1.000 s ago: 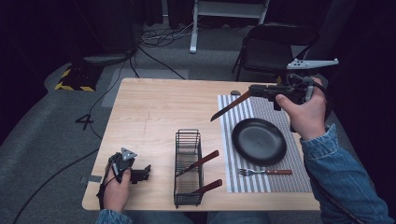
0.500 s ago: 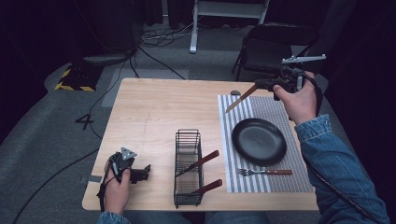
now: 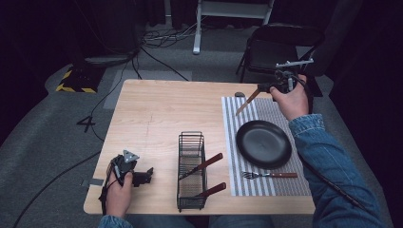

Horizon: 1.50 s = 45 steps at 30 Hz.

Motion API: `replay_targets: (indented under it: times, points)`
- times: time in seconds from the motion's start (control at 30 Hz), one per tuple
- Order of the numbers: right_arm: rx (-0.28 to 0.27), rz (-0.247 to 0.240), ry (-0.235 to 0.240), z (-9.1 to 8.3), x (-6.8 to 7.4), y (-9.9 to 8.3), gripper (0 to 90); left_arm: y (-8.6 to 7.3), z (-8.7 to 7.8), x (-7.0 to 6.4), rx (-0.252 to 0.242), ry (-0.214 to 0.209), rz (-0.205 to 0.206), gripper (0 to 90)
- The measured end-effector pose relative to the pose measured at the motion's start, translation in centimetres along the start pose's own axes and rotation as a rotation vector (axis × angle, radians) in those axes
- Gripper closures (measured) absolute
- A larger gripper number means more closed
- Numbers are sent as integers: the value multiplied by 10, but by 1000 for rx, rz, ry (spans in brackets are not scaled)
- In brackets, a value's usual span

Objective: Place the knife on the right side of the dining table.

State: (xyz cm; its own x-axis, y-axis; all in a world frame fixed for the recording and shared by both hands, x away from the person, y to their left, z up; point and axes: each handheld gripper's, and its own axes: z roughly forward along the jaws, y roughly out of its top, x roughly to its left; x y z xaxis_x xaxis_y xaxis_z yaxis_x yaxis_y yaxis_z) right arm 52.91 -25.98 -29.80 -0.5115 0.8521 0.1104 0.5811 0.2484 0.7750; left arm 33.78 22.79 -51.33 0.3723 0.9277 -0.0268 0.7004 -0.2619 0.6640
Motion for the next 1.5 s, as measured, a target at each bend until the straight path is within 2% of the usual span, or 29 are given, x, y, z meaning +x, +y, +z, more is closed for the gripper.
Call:
replay_targets:
  times: [0.07,0.33,0.83,0.93,0.97,1.1,1.27,1.5]
  points:
    - [-2,1,-7,2,-2,-1,815,0,0,0,0,0,0,0]
    - [13,57,-19,17,-16,-11,814,0,0,0,0,0,0,0]
    - [-4,82,-46,25,-24,-19,812,0,0,0,0,0,0,0]
    - [13,92,-65,24,-27,-18,804,0,0,0,0,0,0,0]
    - [18,89,-96,24,-29,-19,793,0,0,0,0,0,0,0]
    - [10,101,-120,24,-35,-23,780,0,0,0,0,0,0,0]
    - [11,140,-176,26,-52,-32,745,0,0,0,0,0,0,0]
    - [24,174,-215,28,-66,-43,710,0,0,0,0,0,1,0]
